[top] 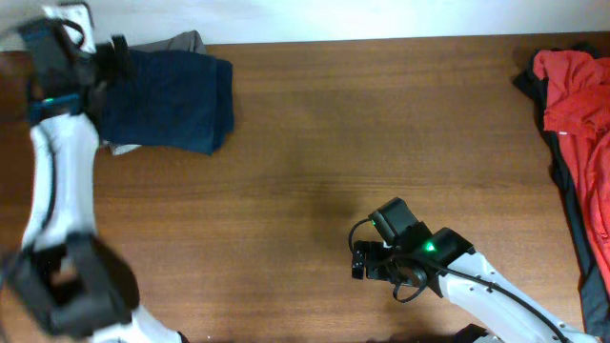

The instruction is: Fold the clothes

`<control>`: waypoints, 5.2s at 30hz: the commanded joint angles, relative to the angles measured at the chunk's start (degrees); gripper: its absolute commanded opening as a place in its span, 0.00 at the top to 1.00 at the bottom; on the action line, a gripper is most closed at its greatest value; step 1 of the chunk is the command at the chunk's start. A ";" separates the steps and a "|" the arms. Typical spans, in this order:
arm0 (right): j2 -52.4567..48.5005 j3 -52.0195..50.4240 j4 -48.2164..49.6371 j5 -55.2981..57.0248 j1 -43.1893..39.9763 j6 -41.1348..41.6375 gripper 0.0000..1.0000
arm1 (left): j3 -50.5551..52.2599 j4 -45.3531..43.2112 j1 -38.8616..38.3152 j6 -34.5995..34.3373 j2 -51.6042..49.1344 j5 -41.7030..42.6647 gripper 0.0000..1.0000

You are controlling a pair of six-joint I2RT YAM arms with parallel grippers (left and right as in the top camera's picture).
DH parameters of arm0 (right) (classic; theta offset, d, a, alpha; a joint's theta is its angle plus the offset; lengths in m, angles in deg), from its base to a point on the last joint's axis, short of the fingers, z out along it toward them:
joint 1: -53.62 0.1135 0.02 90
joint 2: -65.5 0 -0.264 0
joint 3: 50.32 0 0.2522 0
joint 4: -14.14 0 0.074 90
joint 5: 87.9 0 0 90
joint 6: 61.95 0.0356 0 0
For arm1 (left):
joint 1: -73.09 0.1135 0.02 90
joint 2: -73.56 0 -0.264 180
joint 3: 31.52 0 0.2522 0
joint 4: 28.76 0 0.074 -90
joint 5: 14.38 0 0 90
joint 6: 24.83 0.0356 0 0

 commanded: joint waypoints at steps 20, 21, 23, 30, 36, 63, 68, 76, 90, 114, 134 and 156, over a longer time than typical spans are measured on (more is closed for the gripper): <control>31.65 32.35 -26.84 14.45 0.00 -5.53 0.01 | 5.88 50.64 -1.81 1.03 56.61 25.66 0.01; 34.03 32.11 -28.11 15.13 0.00 -4.28 0.01 | 7.48 50.84 -1.81 1.01 58.58 26.29 0.01; 38.12 31.47 -30.53 16.61 0.00 -1.05 0.01 | 11.39 50.69 -1.81 0.98 62.84 27.78 0.01; 51.89 27.93 -35.58 18.10 -0.11 3.37 0.01 | 26.03 50.51 -1.81 0.98 72.98 28.39 0.01; 59.17 26.03 -35.76 23.26 -0.11 3.34 0.01 | 35.06 49.29 -1.81 0.94 75.34 30.67 0.01; 59.23 26.03 -31.74 33.18 -0.09 3.34 0.01 | 37.48 49.55 -1.81 0.96 75.32 30.45 0.01; 59.23 26.03 -31.74 33.18 -0.09 3.34 0.01 | 37.48 49.55 -1.81 0.96 75.32 30.45 0.01; 59.34 25.22 -32.89 32.74 -3.39 3.34 0.01 | 37.48 49.55 -1.81 0.96 75.32 30.45 0.01; 63.41 6.45 -5.11 16.94 -26.97 -20.70 0.01 | 37.48 49.55 -1.81 0.96 75.32 30.45 0.01; 69.37 -30.58 47.19 8.66 -30.88 -23.37 0.01 | 37.48 49.75 -1.81 0.96 75.32 30.45 0.01; 69.37 -37.18 40.44 5.09 -34.29 -28.46 0.01 | 37.48 49.75 -1.81 0.96 75.32 30.45 0.01; 69.35 -37.18 40.50 5.31 -34.14 -29.53 0.01 | 37.48 49.75 -1.81 0.96 75.32 30.45 0.01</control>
